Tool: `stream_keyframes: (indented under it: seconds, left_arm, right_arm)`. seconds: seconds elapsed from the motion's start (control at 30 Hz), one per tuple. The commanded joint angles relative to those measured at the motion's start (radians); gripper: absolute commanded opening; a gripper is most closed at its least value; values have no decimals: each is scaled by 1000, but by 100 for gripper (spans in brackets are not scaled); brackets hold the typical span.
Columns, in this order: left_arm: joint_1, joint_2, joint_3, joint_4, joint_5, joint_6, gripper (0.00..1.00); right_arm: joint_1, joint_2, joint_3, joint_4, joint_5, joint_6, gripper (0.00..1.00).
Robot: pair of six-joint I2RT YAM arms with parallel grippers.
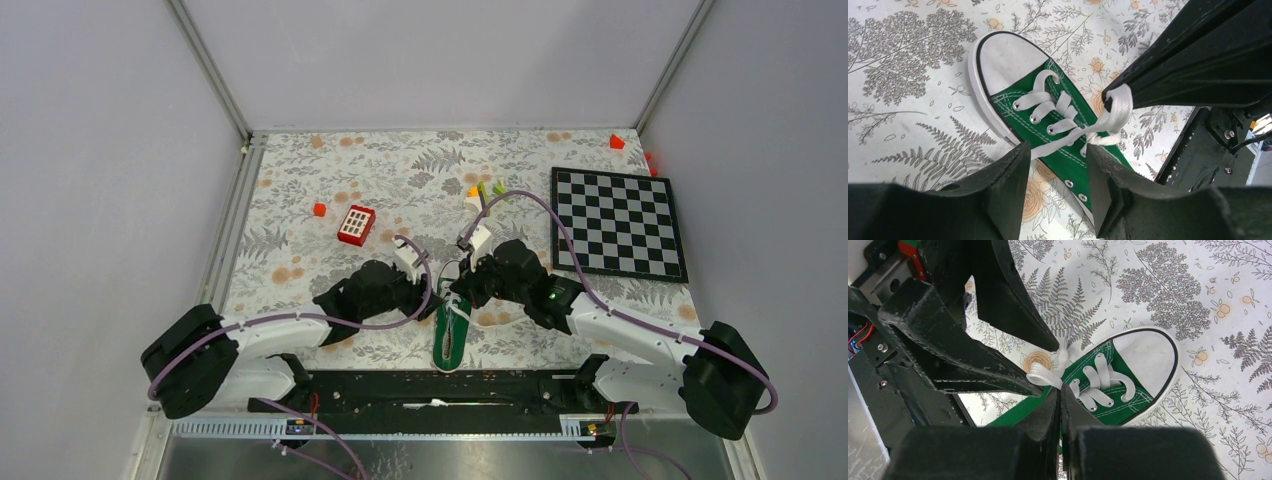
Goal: Tie the shoes
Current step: Wrap the shoelace around the shoelace.
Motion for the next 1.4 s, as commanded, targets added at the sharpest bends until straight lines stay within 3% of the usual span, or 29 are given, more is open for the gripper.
stream_keyframes:
  seconds: [0.0, 0.1, 0.17, 0.27, 0.6, 0.77, 1.13, 1.37]
  left_arm:
    - [-3, 49, 25, 164, 55, 4, 48]
    - [-4, 91, 48, 171, 80, -2, 42]
    - [-4, 107, 58, 170, 97, -9, 32]
    - [-3, 101, 63, 145, 86, -24, 1]
    - [-4, -103, 67, -199, -24, -99, 0]
    - [-5, -155, 70, -350, -1, -120, 0]
    - [-62, 84, 105, -114, 59, -171, 0]
    - [-68, 68, 125, -112, 60, -124, 0]
  right_arm:
    - [-3, 2, 29, 41, -4, 3, 0]
    - [-3, 0, 28, 42, -3, 4, 0]
    - [-4, -2, 27, 41, -2, 5, 0]
    - [-4, -5, 22, 41, 3, 6, 0]
    - [-3, 6, 18, 55, 9, 13, 0]
    - [-3, 15, 19, 61, 5, 17, 0]
    - [-3, 9, 11, 69, 3, 27, 0]
    - [-3, -18, -5, 62, 9, 21, 0]
